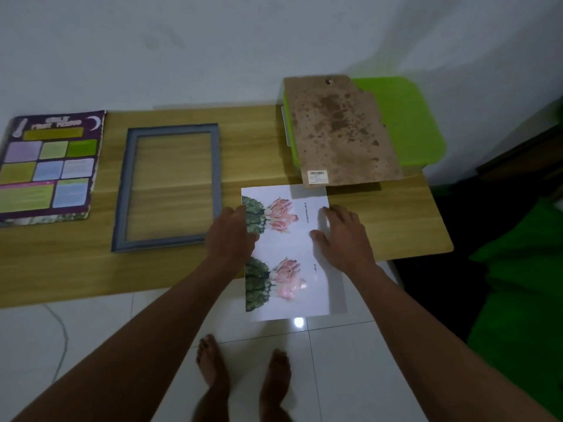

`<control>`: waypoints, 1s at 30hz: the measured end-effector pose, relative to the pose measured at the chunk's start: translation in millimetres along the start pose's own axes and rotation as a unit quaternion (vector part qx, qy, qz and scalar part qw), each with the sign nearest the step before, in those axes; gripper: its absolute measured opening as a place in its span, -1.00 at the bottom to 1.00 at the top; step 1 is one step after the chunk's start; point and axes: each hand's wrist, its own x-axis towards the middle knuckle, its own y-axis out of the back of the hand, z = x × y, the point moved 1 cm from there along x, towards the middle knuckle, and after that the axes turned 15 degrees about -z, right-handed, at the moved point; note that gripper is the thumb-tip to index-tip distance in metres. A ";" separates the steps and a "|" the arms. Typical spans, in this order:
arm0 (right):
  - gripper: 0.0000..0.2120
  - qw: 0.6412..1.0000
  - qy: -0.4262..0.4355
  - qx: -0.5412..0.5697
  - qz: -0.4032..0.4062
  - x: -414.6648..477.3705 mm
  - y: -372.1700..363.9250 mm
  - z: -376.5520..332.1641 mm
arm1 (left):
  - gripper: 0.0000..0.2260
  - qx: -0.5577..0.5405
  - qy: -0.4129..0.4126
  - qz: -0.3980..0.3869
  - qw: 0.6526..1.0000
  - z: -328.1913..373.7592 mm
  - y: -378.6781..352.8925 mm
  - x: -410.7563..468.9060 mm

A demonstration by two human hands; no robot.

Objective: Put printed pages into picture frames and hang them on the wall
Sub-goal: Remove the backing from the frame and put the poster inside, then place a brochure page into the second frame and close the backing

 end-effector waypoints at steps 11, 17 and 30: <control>-0.36 0.994 0.062 -0.065 -0.060 4.0 0.4 10.0 | -0.28 0.193 -0.103 -0.080 0.973 -5.6 -11.6 17.8; -0.39 0.995 0.067 -0.037 -0.061 3.9 12.1 0.5 | -0.39 0.131 -0.123 -0.062 0.982 -3.3 -0.8 15.5; -0.54 0.985 0.121 -0.056 -0.109 18.7 68.2 -136.4 | -0.49 0.065 -0.062 -0.049 0.995 -60.6 105.1 -17.2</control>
